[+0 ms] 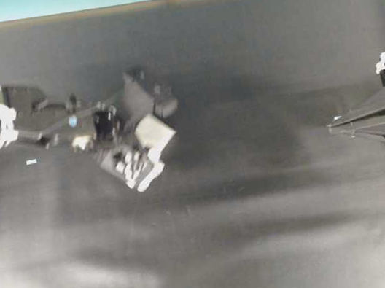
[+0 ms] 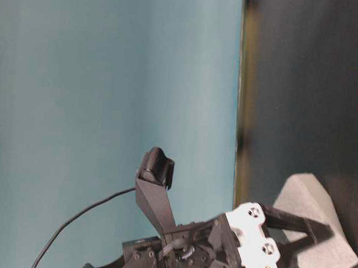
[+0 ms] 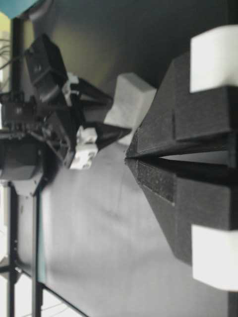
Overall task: Push the sponge with the left arm to wipe the table.
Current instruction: 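Lift the sponge off the table with the left gripper, tilting it, then hold the sponge raised in the left gripper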
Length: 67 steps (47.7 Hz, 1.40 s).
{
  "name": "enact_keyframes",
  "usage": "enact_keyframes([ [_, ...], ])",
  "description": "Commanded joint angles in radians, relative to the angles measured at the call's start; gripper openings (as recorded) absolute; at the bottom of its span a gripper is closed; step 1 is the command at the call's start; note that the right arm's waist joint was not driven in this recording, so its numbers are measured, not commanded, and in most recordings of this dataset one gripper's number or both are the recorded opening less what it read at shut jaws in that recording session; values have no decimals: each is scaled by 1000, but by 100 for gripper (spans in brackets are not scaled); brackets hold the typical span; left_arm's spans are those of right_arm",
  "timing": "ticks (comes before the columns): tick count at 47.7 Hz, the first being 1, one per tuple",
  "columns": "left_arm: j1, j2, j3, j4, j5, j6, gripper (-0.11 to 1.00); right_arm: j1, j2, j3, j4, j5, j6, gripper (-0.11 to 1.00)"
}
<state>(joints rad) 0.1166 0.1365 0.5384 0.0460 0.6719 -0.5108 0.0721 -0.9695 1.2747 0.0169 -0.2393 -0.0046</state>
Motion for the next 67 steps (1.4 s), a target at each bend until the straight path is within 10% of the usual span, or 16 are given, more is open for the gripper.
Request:
enact_keyframes([
  [1,-58,-15,5,-3,14,-9,70,0,5,-5,2,-6,-9,-1],
  [67,-827,-181,259,-3,-146,-753,69,0,-67,20,2,-6,5,-1],
])
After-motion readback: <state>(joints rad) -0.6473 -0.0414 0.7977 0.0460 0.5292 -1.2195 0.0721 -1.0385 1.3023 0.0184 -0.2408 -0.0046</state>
